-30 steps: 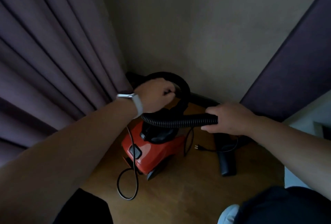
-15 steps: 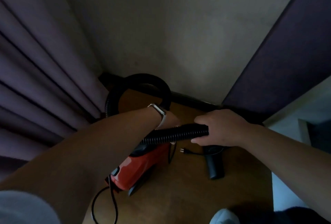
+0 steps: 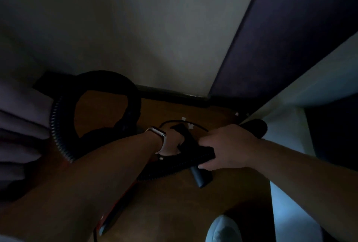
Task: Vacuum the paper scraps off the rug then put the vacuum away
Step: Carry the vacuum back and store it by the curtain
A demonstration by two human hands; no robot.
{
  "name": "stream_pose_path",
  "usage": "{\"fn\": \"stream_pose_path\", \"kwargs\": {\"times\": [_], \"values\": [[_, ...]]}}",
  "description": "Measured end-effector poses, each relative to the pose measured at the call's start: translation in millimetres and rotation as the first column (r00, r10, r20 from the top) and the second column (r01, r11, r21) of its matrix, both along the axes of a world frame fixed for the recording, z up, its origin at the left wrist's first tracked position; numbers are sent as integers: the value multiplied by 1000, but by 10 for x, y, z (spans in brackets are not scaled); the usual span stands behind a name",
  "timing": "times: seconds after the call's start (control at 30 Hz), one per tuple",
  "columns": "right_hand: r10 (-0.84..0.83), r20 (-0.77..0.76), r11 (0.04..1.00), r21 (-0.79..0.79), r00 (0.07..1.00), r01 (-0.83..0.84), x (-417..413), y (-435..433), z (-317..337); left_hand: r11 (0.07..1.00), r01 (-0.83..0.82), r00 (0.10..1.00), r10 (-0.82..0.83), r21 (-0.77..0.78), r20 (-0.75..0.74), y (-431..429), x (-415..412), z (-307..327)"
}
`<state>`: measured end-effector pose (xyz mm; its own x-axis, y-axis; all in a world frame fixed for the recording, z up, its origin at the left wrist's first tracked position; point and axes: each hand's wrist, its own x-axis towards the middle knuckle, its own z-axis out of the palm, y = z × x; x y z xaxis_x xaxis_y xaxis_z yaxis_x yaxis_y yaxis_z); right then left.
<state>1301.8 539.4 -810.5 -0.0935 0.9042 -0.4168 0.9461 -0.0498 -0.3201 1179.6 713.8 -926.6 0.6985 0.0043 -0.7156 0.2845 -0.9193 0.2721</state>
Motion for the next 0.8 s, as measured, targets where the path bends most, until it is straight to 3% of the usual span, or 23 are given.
{"fn": "stream_pose_path", "kwargs": {"times": [0.4,0.53,0.63,0.67,0.73,0.8], "values": [[-55,-63,993,-112,996,48,47,-148,-315,996,-42,999,40,-78,-19,-11,-35,-640],[-61,-58,990,-131,996,53,24,-150,-354,998,61,993,-64,-24,-102,-46,-103,-654],[-40,-68,990,-136,997,30,21,-161,-400,975,155,984,-139,158,-107,-107,-200,-768],[-36,-68,991,-134,997,27,23,-164,-410,975,109,992,-95,192,-81,-127,-238,-824],[-34,-60,992,-120,998,27,25,-165,-408,989,2,1000,-3,147,9,-163,-257,-783],[-43,-64,994,-104,997,36,26,-150,-367,998,-55,998,55,-19,29,-177,-222,-604]]}}
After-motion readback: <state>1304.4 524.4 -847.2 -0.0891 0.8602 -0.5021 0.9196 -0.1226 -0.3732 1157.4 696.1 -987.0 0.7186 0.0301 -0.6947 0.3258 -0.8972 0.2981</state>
